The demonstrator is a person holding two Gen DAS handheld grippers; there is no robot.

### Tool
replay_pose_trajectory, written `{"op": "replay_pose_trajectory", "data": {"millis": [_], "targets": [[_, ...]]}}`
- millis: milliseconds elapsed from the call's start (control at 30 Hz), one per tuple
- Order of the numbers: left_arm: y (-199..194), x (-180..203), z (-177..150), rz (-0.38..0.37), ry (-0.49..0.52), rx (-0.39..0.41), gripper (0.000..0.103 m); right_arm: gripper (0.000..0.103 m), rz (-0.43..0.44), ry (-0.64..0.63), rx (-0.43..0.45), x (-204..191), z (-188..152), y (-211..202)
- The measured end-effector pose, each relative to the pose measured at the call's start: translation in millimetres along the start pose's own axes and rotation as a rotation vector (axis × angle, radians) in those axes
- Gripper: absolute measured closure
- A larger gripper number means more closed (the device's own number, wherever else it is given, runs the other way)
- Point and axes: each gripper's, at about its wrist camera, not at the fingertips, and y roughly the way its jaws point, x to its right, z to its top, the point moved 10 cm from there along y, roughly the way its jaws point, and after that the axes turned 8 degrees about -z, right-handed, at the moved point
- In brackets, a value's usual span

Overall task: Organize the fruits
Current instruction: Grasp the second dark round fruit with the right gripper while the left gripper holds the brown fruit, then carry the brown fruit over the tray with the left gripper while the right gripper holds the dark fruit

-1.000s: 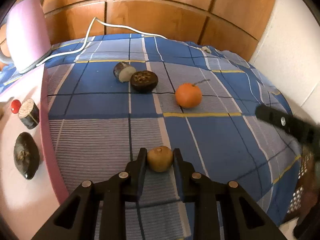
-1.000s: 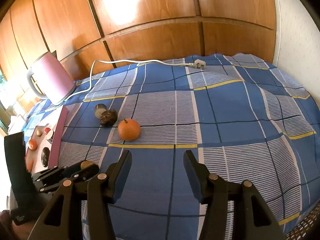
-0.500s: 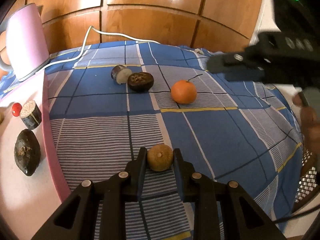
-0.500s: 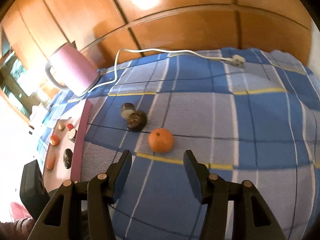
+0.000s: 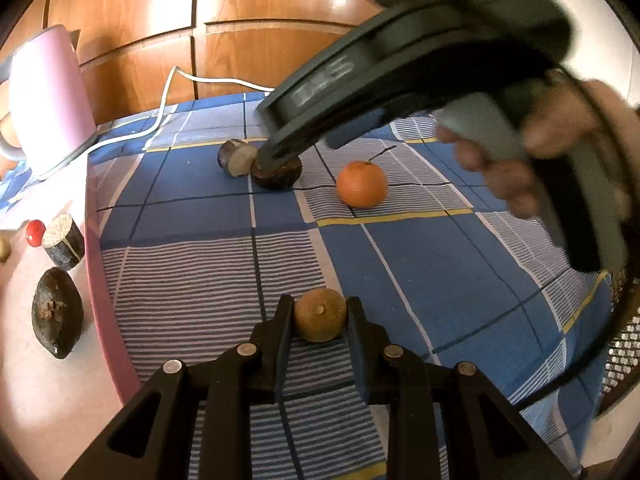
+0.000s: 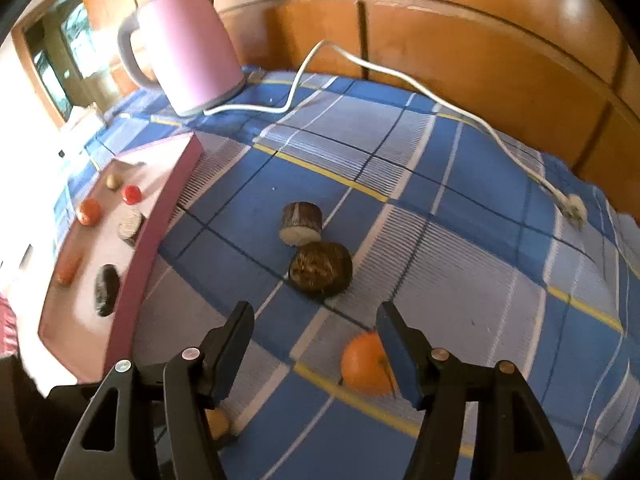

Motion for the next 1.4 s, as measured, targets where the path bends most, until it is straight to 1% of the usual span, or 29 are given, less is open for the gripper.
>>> {"op": "replay_pose_trajectory", "data": {"millis": [67, 267, 333, 367, 433, 533, 567, 633, 767, 833, 933, 967, 1100, 1167, 1267, 1333, 1400], "targets": [[0.0, 0.5, -0.2, 0.000, 0.000, 0.001, 0.077, 0.039, -0.018, -0.044, -0.020, -4.1, 4.9, 13.3], [-0.3, 1.0, -0.7, 0.001, 0.004, 0.002, 0.077, 0.040, -0.067, -0.116, -0.076, -10.2, 9.1, 47.5], [-0.8, 1.1, -1.0, 0.000, 0.003, 0.003, 0.077, 0.048, -0.081, -0.132, -0.085, -11.6, 8.4, 55.0], [-0.8, 1.1, -1.0, 0.000, 0.001, 0.002, 0.077, 0.057, -0.078, -0.132, -0.075, -12.7, 9.5, 54.8], [-0.5, 1.1, -0.9, 0.000, 0.000, 0.002, 0.077, 0.057, -0.110, -0.125, -0.048, -8.7, 12.9, 47.8], [-0.3, 0.8, -1.0, 0.001, -0.001, 0.002, 0.077, 0.057, -0.086, -0.062, 0.007, -1.5, 16.2, 27.8], [-0.3, 0.7, -1.0, 0.001, -0.002, 0.003, 0.077, 0.057, -0.089, -0.038, 0.035, 3.9, 14.9, 15.8], [-0.4, 0.4, -1.1, 0.001, -0.002, 0.002, 0.077, 0.057, -0.090, 0.001, 0.065, 10.9, 11.1, 0.1], [-0.4, 0.8, -1.1, 0.002, -0.007, 0.000, 0.077, 0.057, -0.079, 0.124, 0.107, 33.7, -9.8, -37.2], [-0.3, 0.7, -0.9, 0.003, -0.012, -0.002, 0.077, 0.056, -0.077, 0.188, 0.120, 45.0, -27.7, -52.8], [0.3, 0.2, -0.4, 0.003, -0.022, -0.007, 0.077, 0.056, -0.069, 0.252, 0.097, 53.1, -52.2, -57.2], [0.6, -0.2, -0.1, 0.003, -0.026, -0.009, 0.077, 0.056, -0.072, 0.268, 0.079, 54.1, -66.0, -55.6], [2.8, -1.8, 1.7, 0.000, -0.042, -0.023, 0.077, 0.056, -0.077, 0.291, 0.026, 48.5, -98.5, -43.4], [3.5, -1.9, 2.0, -0.001, -0.041, -0.029, 0.077, 0.056, -0.097, 0.283, 0.011, 43.5, -107.8, -37.4], [4.2, -3.0, 4.7, -0.009, -0.052, -0.040, 0.077, 0.056, -0.105, 0.281, -0.008, 38.0, -118.3, -28.3], [3.2, -3.7, 5.1, -0.017, -0.066, -0.043, 0.077, 0.056, -0.132, 0.268, 0.008, 37.2, -118.0, -27.3], [0.4, -2.7, 4.9, -0.026, -0.077, -0.044, 0.077, 0.056, -0.135, 0.275, 0.011, 37.1, -118.6, -26.6]]}}
